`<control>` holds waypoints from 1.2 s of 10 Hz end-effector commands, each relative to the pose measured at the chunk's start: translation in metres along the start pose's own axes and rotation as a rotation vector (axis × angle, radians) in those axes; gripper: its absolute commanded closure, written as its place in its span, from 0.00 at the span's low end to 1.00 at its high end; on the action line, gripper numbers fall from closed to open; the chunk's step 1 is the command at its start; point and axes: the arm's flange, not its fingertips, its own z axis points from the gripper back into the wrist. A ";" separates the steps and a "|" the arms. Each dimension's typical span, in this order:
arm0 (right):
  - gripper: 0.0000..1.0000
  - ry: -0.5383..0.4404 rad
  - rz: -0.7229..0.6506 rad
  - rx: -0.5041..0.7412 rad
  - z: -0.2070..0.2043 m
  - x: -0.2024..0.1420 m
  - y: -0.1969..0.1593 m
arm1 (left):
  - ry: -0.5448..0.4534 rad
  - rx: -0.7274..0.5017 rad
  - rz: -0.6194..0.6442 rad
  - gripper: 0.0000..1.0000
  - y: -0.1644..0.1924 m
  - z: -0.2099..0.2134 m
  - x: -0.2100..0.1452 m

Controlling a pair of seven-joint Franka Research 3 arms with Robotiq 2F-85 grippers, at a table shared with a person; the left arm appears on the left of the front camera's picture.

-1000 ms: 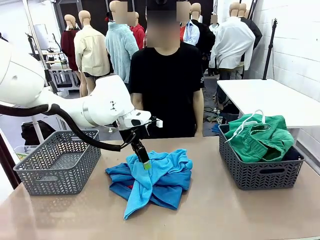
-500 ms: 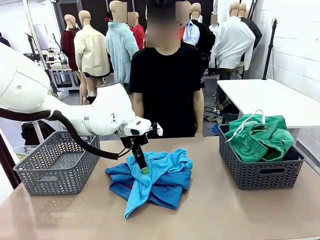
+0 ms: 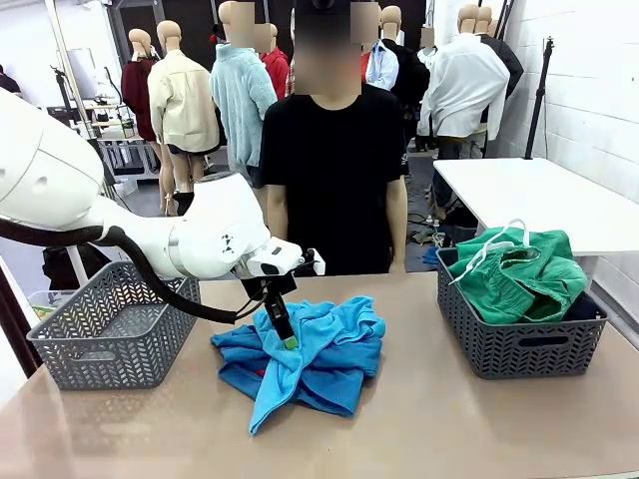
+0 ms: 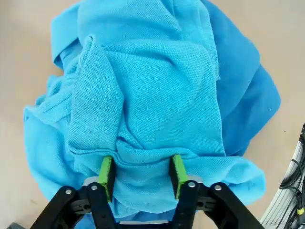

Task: Sort the tops and bottoms.
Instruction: Lift clothes from the center of the table with your left hand.

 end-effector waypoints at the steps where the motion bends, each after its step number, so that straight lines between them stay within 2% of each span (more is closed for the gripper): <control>1: 0.00 0.007 0.014 -0.016 0.000 -0.001 -0.001 | -0.010 -0.035 -0.014 0.84 0.001 0.002 -0.005; 2: 0.00 0.007 0.014 -0.016 0.000 -0.001 -0.001 | -0.013 -0.039 -0.006 1.00 0.002 0.003 -0.005; 5: 0.00 0.007 0.014 -0.016 0.000 -0.001 -0.001 | -0.029 -0.092 -0.002 1.00 -0.003 0.014 -0.004; 7: 0.00 0.007 0.014 -0.016 0.000 -0.001 -0.001 | -0.072 -0.113 0.011 1.00 -0.012 0.042 -0.005; 9: 0.00 0.007 0.014 -0.016 0.000 -0.001 -0.001 | -0.164 -0.081 -0.011 1.00 -0.023 0.094 -0.010; 10: 0.00 0.007 0.014 -0.016 0.000 -0.001 -0.001 | -0.166 -0.038 -0.039 1.00 -0.034 0.124 -0.011; 12: 0.00 0.007 0.014 -0.016 0.000 -0.001 -0.001 | -0.202 0.067 -0.163 1.00 -0.067 0.197 -0.006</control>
